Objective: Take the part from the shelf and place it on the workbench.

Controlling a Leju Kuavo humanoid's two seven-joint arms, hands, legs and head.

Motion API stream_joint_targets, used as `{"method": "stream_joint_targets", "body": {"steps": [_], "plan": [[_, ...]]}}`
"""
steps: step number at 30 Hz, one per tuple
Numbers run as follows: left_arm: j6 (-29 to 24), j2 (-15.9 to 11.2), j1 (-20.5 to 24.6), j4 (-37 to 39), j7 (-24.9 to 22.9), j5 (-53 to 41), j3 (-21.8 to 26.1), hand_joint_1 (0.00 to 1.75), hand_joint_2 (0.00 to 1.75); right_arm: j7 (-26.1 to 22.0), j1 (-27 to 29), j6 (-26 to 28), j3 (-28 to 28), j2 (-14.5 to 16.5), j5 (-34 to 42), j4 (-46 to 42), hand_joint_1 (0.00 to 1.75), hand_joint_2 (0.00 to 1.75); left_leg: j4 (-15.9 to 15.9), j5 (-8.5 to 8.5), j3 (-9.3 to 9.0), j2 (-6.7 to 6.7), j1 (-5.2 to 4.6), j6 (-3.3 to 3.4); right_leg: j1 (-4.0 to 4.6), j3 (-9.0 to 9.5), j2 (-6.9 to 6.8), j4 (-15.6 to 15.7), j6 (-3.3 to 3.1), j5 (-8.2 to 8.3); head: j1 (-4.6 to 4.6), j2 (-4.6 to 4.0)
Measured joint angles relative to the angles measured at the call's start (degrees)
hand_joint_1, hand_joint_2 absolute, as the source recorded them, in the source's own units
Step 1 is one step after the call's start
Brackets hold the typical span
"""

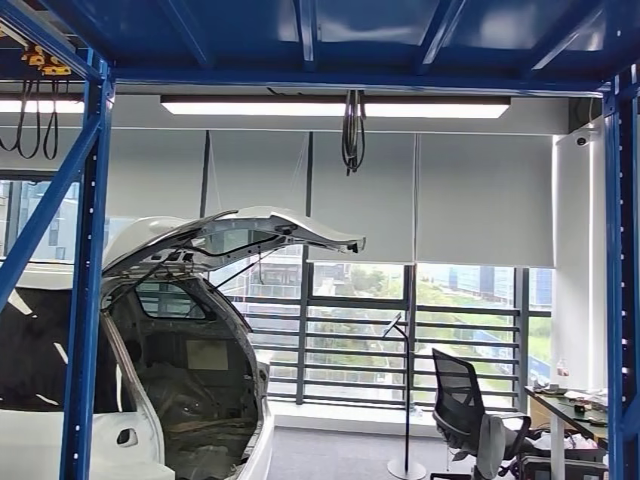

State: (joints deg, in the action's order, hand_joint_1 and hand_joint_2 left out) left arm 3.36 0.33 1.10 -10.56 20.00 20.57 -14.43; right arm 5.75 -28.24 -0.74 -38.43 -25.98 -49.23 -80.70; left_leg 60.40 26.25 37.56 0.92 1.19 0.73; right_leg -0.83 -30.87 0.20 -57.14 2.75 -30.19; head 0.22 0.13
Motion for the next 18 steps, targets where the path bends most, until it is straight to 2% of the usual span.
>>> {"method": "stream_joint_targets", "body": {"steps": [10,18], "plan": [[0.04,-0.06,0.02,0.0,-0.01,0.0,0.0,0.0,0.0,2.55,1.57,2.44,-0.62,0.4,-6.24,0.08,0.0,1.75,-0.01,0.0,0.0,0.0,0.0,0.0,-0.01,-0.01,-0.01,-0.07,-0.05,-0.06,0.0,0.0],[0.19,-0.4,0.01,0.0,0.0,-0.02,-0.19,0.0,0.0,5.63,2.31,5.45,-0.04,1.44,-14.7,1.71,0.0,1.75,-0.01,0.0,-0.02,0.0,0.0,0.0,0.0,0.0,-0.01,-0.07,-0.05,-0.06,0.0,0.0]]}}
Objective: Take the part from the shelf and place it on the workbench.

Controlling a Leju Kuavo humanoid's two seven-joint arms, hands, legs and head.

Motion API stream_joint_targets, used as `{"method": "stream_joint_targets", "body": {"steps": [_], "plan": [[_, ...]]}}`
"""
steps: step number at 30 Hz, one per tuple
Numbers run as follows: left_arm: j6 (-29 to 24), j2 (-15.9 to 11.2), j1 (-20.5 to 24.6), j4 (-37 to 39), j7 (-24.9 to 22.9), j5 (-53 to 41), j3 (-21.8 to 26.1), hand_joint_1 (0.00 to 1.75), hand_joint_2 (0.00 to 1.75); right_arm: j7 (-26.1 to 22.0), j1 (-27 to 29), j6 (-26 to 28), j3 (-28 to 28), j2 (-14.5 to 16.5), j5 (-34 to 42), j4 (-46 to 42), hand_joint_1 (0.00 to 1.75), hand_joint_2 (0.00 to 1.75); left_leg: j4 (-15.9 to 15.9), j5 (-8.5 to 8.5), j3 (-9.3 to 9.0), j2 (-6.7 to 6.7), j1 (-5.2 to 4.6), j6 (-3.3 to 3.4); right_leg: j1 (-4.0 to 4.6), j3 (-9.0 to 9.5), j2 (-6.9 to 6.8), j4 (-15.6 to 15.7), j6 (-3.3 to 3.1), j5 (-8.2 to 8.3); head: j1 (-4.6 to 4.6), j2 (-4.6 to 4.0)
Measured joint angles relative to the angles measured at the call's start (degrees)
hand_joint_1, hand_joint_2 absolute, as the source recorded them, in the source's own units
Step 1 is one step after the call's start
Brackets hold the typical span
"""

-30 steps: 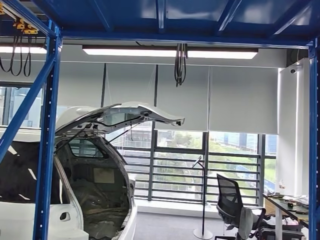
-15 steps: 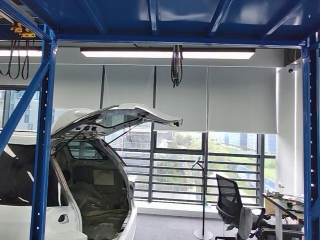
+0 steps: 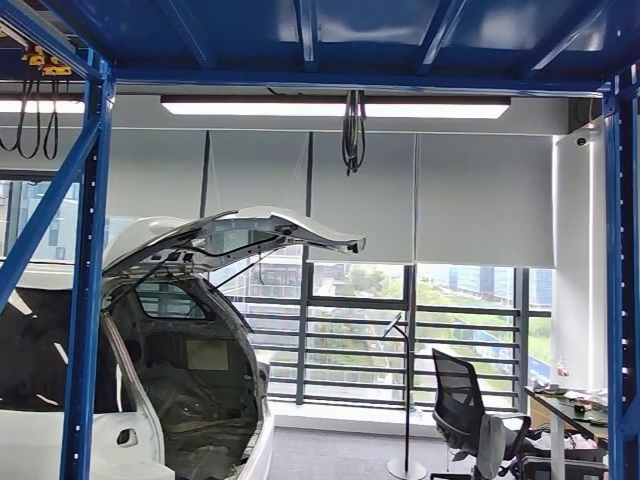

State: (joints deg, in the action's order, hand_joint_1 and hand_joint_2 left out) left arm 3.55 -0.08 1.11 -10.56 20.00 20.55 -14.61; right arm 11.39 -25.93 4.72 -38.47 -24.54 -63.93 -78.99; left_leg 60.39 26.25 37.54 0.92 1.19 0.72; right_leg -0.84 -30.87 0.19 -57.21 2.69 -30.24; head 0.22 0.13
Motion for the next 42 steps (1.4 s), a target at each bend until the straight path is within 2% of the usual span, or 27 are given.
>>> {"method": "stream_joint_targets", "body": {"steps": [17,42], "plan": [[0.39,-0.87,-0.02,0.0,0.27,-0.17,-0.22,0.0,0.0,0.66,0.5,-0.45,2.89,2.58,-1.51,5.15,0.0,1.75,0.0,0.0,0.0,0.0,0.0,0.0,0.0,-0.01,0.0,-0.01,0.0,0.0,0.0,0.0],[0.48,-1.13,-0.02,0.02,0.11,-0.22,-1.16,0.0,0.0,3.76,3.46,4.21,9.87,3.12,-11.02,7.69,0.0,1.75,0.0,0.01,0.0,0.0,-0.01,0.0,0.0,-0.02,0.0,-0.01,0.0,-0.01,0.0,0.0]]}}
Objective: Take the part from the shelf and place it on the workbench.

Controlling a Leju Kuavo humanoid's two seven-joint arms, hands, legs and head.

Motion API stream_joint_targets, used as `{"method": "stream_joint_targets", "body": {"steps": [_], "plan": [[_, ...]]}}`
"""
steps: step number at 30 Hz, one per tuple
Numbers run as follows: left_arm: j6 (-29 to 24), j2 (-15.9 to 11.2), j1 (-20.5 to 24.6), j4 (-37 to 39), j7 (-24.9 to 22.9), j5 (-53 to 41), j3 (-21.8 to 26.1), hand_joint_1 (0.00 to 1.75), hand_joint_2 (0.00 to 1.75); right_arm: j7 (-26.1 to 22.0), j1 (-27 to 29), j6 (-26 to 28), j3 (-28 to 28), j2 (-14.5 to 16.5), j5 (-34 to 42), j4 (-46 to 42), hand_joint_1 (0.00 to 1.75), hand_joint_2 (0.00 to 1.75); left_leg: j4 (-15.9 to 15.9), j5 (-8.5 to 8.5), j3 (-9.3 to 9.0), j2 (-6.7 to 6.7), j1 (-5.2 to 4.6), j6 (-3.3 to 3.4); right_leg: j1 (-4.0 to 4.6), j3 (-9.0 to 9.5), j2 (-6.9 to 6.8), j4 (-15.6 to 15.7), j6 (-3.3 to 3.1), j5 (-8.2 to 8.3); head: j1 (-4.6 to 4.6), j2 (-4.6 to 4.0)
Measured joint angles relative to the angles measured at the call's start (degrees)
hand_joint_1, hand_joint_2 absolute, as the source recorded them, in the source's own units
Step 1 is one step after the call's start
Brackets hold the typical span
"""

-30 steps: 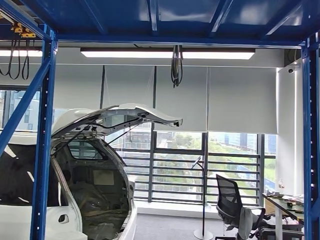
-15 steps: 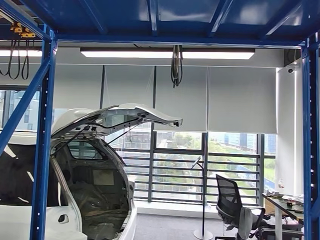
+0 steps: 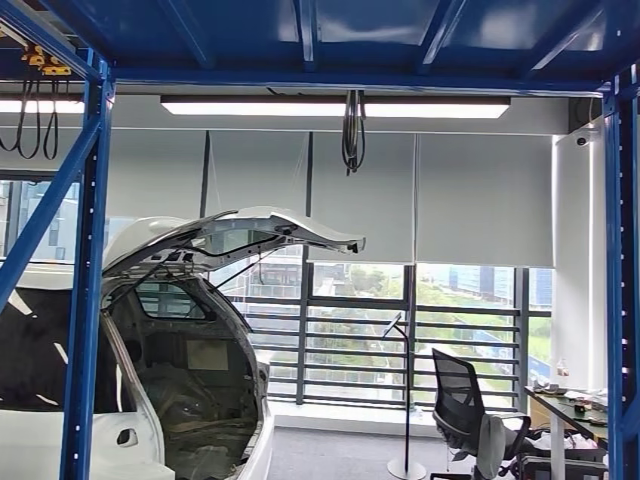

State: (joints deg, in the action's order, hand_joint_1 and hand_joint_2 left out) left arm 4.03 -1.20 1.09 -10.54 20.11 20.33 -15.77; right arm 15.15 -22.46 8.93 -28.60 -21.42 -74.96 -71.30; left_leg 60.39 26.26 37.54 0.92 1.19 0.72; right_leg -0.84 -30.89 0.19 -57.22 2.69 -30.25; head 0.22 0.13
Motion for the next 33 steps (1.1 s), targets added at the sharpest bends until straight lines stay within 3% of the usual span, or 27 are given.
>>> {"method": "stream_joint_targets", "body": {"steps": [16,33], "plan": [[0.21,0.0,0.0,0.01,-0.16,-0.15,-0.6,0.0,0.0,-0.96,-0.77,-1.5,1.56,0.53,0.56,-0.23,0.0,1.75,0.0,0.0,0.0,0.0,0.0,0.0,0.0,0.01,0.01,-0.01,0.0,0.0,0.0,0.0],[0.34,0.0,0.13,0.0,-0.31,-1.13,-1.98,0.0,0.0,-1.63,-7.15,1.15,1.27,3.69,0.33,12.1,0.0,1.75,0.0,-0.01,0.0,0.0,0.0,-0.01,0.0,0.01,0.01,-0.04,0.0,0.0,0.0,0.0]]}}
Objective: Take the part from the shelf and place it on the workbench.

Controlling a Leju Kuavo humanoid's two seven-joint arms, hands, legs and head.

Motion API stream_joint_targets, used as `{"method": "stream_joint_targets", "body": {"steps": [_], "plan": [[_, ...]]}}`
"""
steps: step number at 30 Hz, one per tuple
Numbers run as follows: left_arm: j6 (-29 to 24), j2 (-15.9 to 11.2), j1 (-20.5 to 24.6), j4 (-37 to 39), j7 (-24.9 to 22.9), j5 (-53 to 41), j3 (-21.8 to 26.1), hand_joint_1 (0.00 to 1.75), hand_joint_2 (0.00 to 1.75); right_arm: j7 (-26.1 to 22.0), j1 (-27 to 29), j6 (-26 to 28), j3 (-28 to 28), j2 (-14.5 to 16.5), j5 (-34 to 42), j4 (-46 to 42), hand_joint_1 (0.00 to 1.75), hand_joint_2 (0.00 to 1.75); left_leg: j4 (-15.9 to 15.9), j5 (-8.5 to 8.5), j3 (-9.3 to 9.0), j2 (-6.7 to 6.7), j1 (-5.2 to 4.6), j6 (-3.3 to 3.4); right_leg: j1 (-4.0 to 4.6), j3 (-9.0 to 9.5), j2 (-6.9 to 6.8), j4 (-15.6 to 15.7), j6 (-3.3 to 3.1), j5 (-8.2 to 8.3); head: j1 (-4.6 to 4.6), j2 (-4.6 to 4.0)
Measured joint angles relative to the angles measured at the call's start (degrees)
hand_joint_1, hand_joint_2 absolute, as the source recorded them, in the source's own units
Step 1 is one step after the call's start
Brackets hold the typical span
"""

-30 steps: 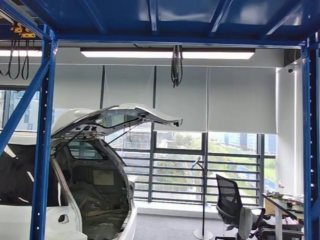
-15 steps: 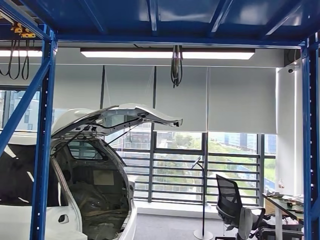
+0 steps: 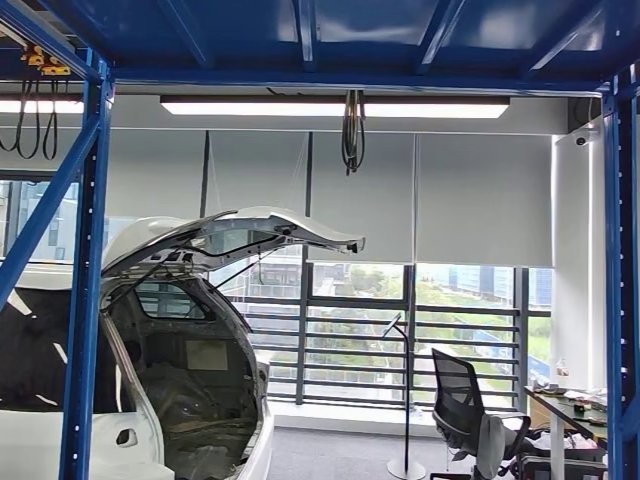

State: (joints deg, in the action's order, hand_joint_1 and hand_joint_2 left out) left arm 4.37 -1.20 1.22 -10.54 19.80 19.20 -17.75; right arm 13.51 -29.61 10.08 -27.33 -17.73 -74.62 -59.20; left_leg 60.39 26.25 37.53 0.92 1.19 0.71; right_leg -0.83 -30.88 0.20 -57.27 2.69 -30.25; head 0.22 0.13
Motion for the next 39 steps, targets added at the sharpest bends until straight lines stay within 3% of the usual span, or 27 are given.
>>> {"method": "stream_joint_targets", "body": {"steps": [20,39], "plan": [[0.0,0.04,0.09,0.0,0.27,-0.09,-0.37,0.0,0.0,-0.46,-4.27,0.65,-1.37,3.36,-1.13,6.01,0.0,1.75,0.0,-0.01,0.0,0.0,0.0,-0.01,0.0,-0.01,0.01,-0.02,0.0,0.0,0.0,0.0],[0.02,0.76,0.35,0.0,0.54,-0.09,-1.32,0.0,0.0,-2.85,-12.96,0.18,-4.06,11.38,0.65,16.14,0.0,1.75,0.0,-0.02,0.0,-0.02,0.01,-0.03,0.0,-0.09,0.02,-0.16,-0.01,0.0,0.0,0.0]]}}
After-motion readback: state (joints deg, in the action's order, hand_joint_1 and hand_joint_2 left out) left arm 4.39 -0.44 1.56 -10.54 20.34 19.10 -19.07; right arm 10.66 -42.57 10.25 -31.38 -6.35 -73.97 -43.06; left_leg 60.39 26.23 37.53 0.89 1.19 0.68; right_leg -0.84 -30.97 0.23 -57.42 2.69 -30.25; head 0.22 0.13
